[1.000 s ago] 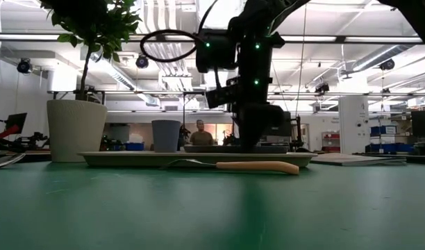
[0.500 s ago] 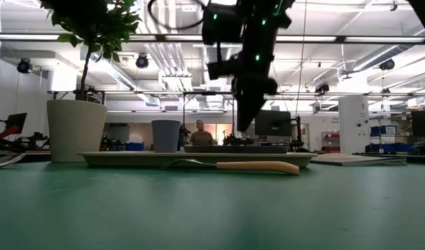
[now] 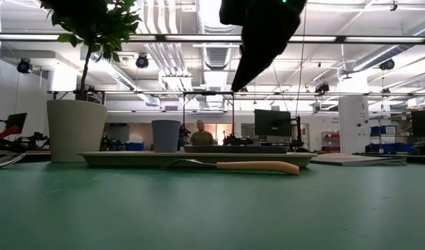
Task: Pick and place plate/cup/fork/spoon on tray
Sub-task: Put the orange fork on the white food tray
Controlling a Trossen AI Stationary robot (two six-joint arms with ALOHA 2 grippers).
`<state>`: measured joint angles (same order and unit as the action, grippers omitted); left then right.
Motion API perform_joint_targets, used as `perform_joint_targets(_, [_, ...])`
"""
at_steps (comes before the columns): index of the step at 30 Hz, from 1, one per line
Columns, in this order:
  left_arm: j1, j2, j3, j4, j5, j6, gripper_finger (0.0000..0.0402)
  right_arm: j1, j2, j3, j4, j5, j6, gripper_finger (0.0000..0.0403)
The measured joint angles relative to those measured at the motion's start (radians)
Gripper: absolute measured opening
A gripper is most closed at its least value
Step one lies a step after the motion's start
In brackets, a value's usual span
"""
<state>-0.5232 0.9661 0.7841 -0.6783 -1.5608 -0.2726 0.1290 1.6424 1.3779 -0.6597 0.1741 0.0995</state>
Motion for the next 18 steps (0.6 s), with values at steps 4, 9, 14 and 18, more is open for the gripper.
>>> perform_joint_targets(4, [0.0, 0.0, 0.0, 0.0, 0.0, 0.0, 0.0, 0.051, -0.016, -0.092, 0.136, 0.0, 0.09, 0.0137])
perform_joint_targets(9, [0.0, 0.0, 0.0, 0.0, 0.0, 0.0, 0.0, 0.101, -0.003, -0.184, 0.239, 0.007, 0.148, 0.0161])
perform_joint_targets(14, [0.0, 0.0, 0.0, 0.005, 0.0, 0.0, 0.0, 0.129, 0.013, -0.278, 0.327, 0.011, 0.193, 0.0174])
perform_joint_targets(18, [0.0, 0.0, 0.0, 0.005, 0.0, 0.0, 0.0, 0.135, 0.013, -0.347, 0.398, 0.045, 0.228, 0.0175])
